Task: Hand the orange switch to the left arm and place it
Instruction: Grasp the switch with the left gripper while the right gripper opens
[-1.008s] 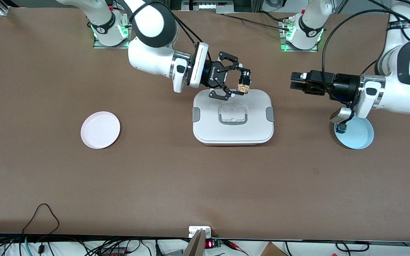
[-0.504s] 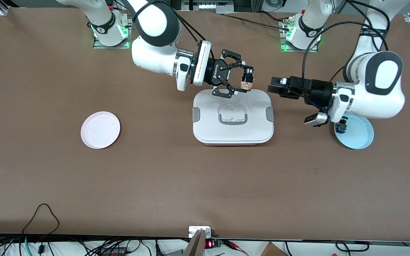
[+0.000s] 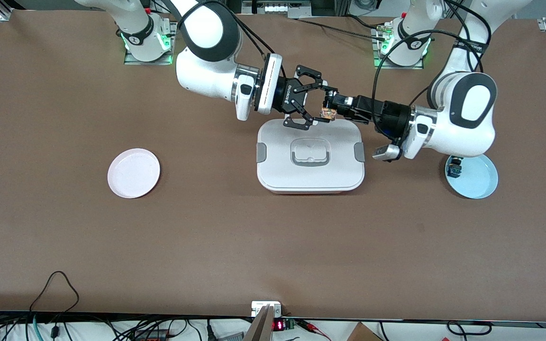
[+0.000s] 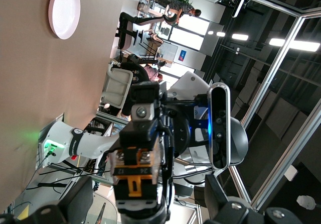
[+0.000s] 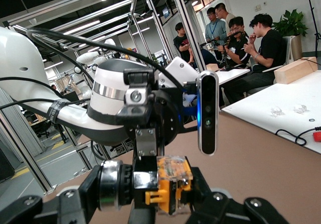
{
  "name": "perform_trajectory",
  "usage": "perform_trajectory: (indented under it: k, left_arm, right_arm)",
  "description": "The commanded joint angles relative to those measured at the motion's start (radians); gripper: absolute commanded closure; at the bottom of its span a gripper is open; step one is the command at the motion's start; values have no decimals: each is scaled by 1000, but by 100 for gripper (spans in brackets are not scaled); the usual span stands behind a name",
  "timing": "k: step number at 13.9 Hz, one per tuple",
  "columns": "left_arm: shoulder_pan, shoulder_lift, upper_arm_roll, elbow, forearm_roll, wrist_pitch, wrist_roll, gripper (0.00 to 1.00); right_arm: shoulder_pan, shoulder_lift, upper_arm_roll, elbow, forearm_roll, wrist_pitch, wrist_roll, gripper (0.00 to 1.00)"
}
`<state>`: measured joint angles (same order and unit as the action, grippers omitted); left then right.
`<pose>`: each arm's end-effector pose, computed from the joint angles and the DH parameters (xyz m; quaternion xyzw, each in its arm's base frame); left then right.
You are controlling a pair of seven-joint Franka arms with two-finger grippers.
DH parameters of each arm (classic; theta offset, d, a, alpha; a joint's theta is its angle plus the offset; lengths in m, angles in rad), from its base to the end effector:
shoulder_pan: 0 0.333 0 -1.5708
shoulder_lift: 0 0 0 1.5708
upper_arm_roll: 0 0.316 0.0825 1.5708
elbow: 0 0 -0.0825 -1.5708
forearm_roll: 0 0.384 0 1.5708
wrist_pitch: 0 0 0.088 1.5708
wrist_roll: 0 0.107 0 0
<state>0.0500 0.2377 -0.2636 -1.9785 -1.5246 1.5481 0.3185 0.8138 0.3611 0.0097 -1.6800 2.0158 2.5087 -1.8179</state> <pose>0.5421 -0.2201 0.4112 0.6933 0.0225 -0.2024 0.6913 0.4748 0.5011 0.4334 -0.6590 -0.3661 -0.4159 0.5087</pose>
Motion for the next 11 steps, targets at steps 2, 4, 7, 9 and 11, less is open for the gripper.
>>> perform_trajectory:
  k: [2,4,7,9,11]
  left_arm:
    - [18,-26,-6,-51,-51,10,59,33]
    - [19,-20,-6,-51,-66,10,59,50]
    - [21,-18,-6,-49,-80,10,60,71]
    - [21,-21,-6,-49,-80,9,60,78]
    - [24,-24,-6,-46,-80,9,60,82]
  right_arm:
    - [13,13,-8,28,27,15,-24,98]
    - [13,13,-8,26,27,15,-24,97]
    - [13,13,-8,28,27,15,-24,97]
    - [13,13,-8,28,27,15,-23,93]
    - [11,16,-8,28,27,15,-14,65]
